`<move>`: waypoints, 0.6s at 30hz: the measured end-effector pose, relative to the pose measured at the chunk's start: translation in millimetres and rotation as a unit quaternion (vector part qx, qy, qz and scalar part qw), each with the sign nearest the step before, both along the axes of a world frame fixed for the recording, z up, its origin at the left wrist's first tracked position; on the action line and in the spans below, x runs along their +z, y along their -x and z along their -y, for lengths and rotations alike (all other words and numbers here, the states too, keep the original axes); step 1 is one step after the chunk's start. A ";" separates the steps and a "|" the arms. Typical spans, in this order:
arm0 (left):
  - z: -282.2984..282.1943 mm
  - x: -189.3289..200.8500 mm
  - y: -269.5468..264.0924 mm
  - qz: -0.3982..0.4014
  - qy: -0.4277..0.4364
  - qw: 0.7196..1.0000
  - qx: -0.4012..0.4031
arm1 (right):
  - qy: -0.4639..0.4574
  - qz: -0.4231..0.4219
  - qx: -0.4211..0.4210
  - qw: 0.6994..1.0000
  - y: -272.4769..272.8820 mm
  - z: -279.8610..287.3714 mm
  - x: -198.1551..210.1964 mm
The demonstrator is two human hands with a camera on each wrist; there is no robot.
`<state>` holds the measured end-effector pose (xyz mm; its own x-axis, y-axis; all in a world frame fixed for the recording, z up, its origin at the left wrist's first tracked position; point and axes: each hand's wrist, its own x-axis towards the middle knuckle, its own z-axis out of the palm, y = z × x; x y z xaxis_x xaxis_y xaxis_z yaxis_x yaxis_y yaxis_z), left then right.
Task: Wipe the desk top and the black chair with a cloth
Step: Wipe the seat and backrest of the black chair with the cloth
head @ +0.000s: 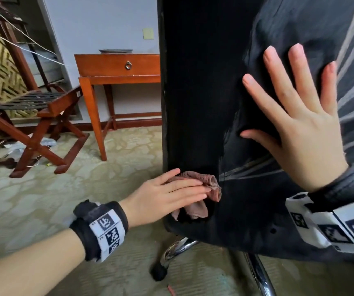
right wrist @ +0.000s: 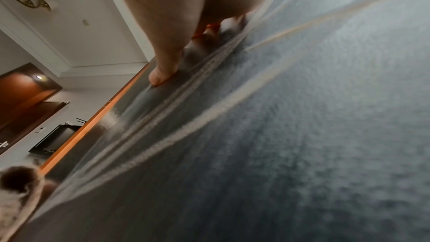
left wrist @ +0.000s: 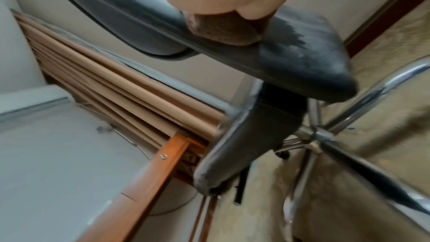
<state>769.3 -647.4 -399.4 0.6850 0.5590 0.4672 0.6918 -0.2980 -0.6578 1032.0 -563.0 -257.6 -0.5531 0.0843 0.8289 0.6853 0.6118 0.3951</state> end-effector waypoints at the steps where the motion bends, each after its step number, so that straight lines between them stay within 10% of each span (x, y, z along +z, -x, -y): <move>1: 1.1 -9.0 -3.4 0.016 0.007 1.000 0.005 | -0.001 -0.001 -0.001 1.000 0.5 0.5 -0.7; 7: 5.1 -79.5 -18.1 -0.103 0.109 0.989 -0.005 | 0.001 0.012 -0.011 1.000 -1.7 0.3 0.7; 14: -11.3 10.6 -13.4 -0.031 -0.004 0.999 -0.040 | 0.011 0.006 -0.034 0.999 -0.1 8.2 -7.0; 18: -10.1 -1.0 -22.7 0.016 0.015 0.999 -0.034 | 0.034 0.083 -0.076 0.993 -8.4 11.1 -67.2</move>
<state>792.0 -637.3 -400.3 0.7067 0.5249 0.4743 0.6902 -0.3642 -0.6253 1040.4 -574.1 -324.8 -0.6591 0.2295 0.7162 0.6997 0.5363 0.4720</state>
